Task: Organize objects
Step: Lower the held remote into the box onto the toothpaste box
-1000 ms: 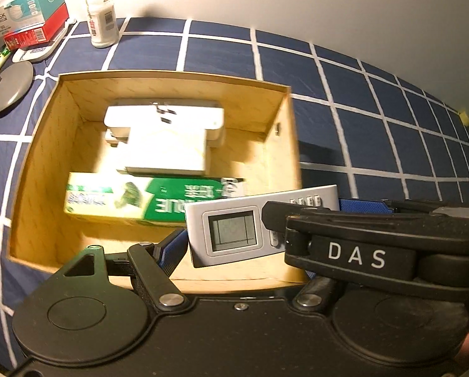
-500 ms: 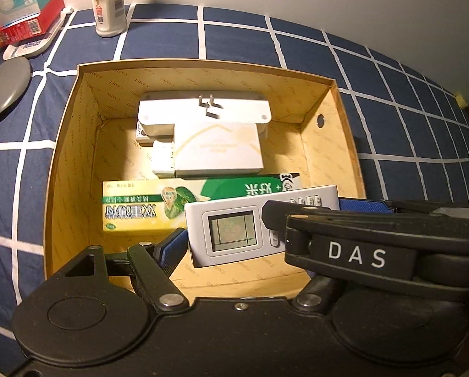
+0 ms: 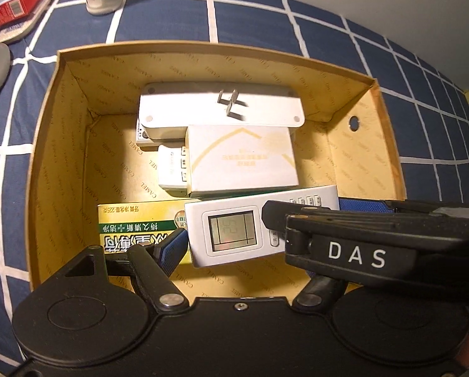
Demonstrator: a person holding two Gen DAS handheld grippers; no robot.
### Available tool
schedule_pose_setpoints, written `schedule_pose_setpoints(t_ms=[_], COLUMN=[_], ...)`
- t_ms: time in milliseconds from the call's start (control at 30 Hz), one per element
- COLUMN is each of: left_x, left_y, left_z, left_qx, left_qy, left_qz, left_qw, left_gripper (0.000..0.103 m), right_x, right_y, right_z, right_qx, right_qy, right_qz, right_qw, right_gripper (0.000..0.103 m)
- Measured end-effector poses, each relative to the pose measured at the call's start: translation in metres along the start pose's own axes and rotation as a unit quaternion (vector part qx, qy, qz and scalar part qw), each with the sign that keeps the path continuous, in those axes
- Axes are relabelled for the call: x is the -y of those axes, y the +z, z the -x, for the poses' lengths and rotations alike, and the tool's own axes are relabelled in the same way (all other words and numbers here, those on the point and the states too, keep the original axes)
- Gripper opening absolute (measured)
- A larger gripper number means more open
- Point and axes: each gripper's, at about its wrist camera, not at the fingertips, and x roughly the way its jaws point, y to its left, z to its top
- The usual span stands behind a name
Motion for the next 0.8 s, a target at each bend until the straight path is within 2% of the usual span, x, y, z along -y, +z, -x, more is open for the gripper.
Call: schedule_pose_setpoints(t_ms=[433,800], left_x=[-0.009,-0.012], left_y=[0.01,0.012], left_z=[-0.025,-0.024], left_qx=[-0.031,-0.032], left_qy=[-0.008,-0.006], left_qz=[0.0,0.0], left_qw=[0.9995,0.9995], left_gripper=[0.072,0.074], right_x=[0.007,0.003], right_y=[0.007,0.009], right_z=[-0.025,-0.026], right_qx=[-0.028,-0.03], right_qy=[-0.008,-0.015], right_qz=[-0.014,-0.017], right_qw=[0.999,0.999], right_gripper=[0.065,0.066])
